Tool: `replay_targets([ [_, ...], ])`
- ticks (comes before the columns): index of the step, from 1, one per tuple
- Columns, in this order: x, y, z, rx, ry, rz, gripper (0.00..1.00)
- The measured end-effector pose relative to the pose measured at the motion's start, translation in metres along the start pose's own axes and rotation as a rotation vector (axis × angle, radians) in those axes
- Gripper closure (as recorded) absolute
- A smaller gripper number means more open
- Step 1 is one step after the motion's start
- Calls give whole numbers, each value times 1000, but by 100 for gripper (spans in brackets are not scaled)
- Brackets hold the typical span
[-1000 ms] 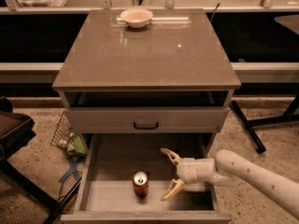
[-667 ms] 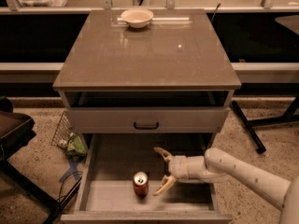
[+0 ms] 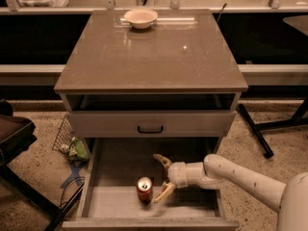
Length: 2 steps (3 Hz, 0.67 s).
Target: Pick coke can from middle drawer and place on counter
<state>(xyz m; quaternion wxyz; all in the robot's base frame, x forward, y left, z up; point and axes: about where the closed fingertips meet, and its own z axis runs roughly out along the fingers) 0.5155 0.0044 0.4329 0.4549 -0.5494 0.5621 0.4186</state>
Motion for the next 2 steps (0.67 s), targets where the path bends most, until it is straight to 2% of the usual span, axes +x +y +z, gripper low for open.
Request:
replay_targets([
  [2,-19,35,5,-38,27,-33,0],
])
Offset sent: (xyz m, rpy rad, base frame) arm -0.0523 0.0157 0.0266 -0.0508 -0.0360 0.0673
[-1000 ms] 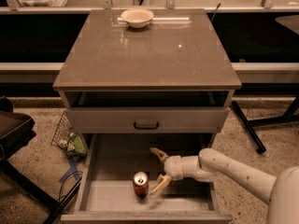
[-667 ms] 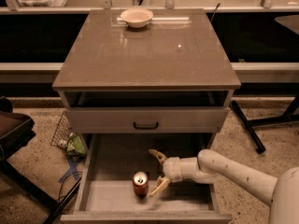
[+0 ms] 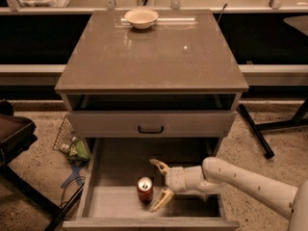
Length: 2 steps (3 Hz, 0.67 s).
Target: Pick coke can from middle drawer and place on counter
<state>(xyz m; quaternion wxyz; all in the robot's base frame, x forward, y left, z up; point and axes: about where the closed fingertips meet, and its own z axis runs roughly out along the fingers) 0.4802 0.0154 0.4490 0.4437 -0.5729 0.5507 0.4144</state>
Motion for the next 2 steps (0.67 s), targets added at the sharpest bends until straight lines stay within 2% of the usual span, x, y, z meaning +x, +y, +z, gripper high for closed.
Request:
replay_targets([
  [1,-4,5,11,-25,12,-6,0],
  [2,1,3,24,-51,19,1,17],
])
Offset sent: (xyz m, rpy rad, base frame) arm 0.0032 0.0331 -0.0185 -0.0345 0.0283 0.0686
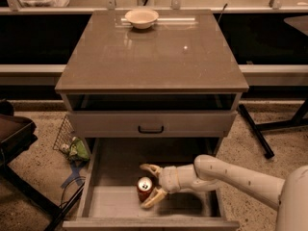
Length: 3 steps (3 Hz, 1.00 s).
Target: Pick coke can from middle drawer and place on counter
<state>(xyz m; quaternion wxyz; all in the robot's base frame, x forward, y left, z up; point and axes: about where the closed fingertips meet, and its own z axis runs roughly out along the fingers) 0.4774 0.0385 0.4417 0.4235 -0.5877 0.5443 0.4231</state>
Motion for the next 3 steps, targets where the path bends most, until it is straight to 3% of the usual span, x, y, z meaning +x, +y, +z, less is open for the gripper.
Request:
replay_targets([
  [3,5,1,15,-25,-7,5,87],
])
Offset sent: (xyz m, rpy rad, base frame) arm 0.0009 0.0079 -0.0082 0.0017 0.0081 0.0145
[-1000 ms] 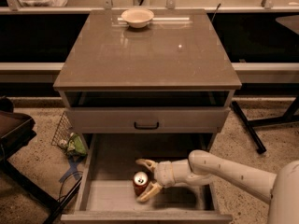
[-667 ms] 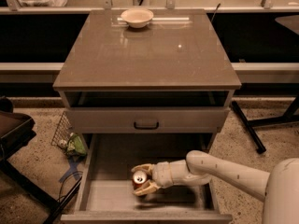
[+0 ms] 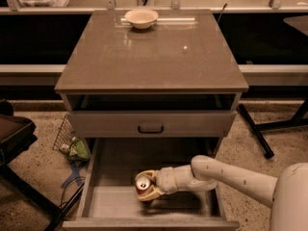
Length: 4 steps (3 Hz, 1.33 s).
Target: Pick coke can from middle drawer and place on counter
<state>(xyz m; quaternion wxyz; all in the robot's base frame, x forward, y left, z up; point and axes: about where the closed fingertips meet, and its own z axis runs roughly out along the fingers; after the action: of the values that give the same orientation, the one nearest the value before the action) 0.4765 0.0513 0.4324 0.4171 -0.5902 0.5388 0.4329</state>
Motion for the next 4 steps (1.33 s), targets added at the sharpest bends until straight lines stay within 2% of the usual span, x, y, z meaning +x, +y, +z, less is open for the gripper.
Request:
replay_targets([
  [1,-10,1,-3,-3,-15,2,100],
  [2,-47,-1,-28,1,-64,29,100],
  [3,-104,-12,-75,26,-119,75,100],
  [4,-161,-25,-115,50,-122,109,100],
])
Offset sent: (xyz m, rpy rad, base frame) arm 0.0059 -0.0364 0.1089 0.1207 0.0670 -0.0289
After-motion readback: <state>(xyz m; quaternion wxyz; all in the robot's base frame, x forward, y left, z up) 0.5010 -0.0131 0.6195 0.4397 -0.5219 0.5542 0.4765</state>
